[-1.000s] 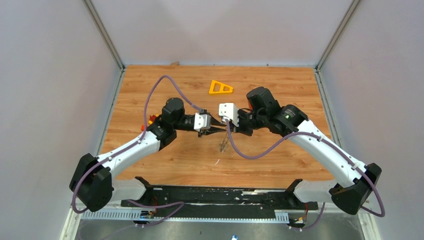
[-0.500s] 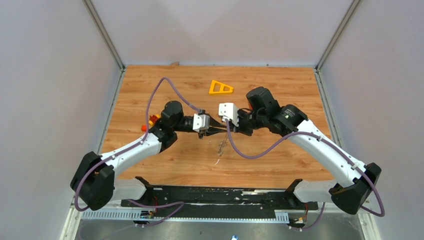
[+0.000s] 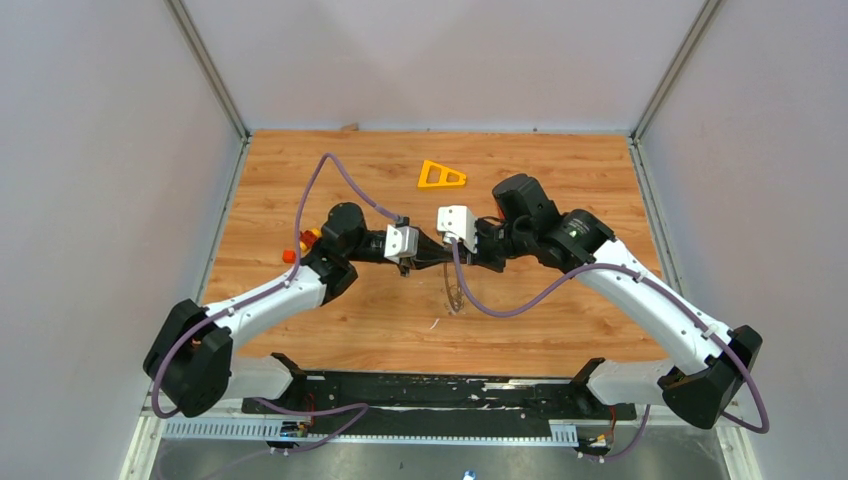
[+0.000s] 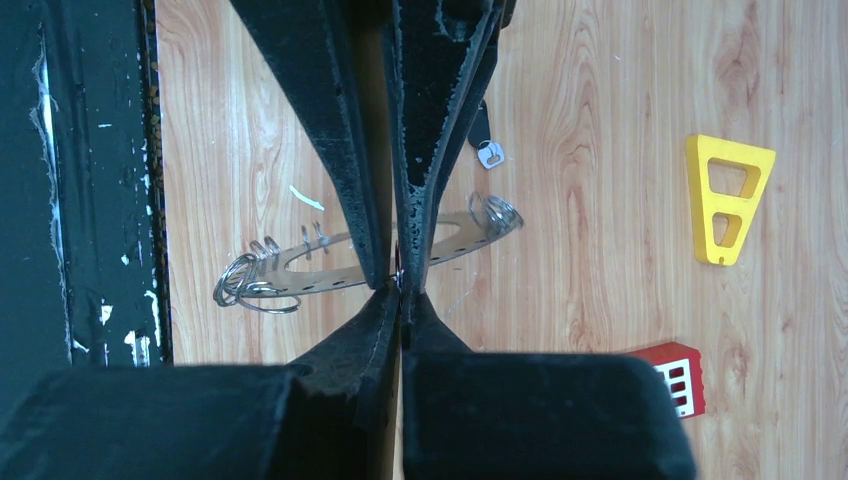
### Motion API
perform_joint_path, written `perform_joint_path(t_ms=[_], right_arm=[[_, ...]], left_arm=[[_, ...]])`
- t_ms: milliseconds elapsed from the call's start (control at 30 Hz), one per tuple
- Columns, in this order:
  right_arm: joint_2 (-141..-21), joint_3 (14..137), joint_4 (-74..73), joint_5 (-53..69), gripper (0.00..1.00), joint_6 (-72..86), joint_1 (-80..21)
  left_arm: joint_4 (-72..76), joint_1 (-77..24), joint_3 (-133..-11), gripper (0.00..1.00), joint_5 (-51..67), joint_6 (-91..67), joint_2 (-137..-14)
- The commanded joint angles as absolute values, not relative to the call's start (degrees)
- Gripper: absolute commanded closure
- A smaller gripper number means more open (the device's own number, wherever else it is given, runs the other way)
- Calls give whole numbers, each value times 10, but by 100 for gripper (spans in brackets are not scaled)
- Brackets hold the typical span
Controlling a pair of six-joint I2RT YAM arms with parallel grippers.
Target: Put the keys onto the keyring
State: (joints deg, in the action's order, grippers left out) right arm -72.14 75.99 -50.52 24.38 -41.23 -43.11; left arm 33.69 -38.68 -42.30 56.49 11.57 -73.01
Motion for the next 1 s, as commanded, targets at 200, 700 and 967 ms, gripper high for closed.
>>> perform_joint_path(t_ms=[200, 700, 967], right_arm=[[-699, 745, -458, 235, 98, -388, -433], [-570, 586, -257, 387, 68, -310, -339], [-560, 558, -207, 461, 68, -295, -328]], left_arm=[[386, -392, -407, 100, 547, 82, -734], [862, -381, -301, 100, 428, -298, -792], [919, -391, -293, 100, 424, -335, -823]])
